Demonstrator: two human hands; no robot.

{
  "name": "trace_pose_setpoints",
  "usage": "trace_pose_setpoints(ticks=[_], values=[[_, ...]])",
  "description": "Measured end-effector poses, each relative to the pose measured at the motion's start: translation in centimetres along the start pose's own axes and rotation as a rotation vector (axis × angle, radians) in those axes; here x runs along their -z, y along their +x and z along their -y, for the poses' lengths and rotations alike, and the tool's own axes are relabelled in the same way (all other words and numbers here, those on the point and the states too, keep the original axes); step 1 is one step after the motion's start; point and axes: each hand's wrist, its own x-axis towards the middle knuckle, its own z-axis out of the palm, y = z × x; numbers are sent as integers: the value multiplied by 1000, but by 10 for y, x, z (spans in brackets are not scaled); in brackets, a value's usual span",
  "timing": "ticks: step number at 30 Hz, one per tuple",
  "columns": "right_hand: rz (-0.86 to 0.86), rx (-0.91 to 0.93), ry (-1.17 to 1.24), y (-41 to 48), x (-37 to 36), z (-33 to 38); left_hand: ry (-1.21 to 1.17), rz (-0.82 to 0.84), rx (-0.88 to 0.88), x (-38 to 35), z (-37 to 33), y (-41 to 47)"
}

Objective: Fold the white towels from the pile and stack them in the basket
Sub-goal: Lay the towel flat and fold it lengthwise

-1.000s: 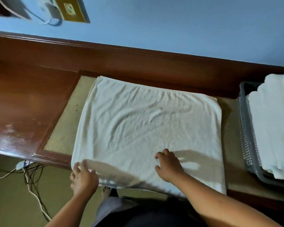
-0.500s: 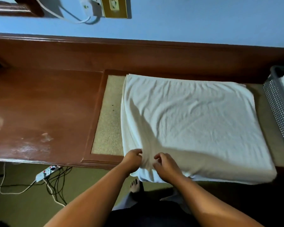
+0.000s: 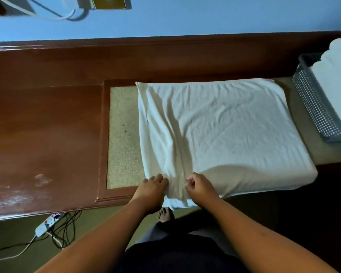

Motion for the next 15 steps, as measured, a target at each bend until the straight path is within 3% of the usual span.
trace_pose_setpoints(ticks=[8,11,15], values=[[110,168,-290,-2,-17,23,340,144,-13,-19,22,-38],[137,193,-408,-3,-19,29,404,178,34,-32,17,-50],[151,236,-530,-6,-20,35,376,222,-46,-53,9,-61]])
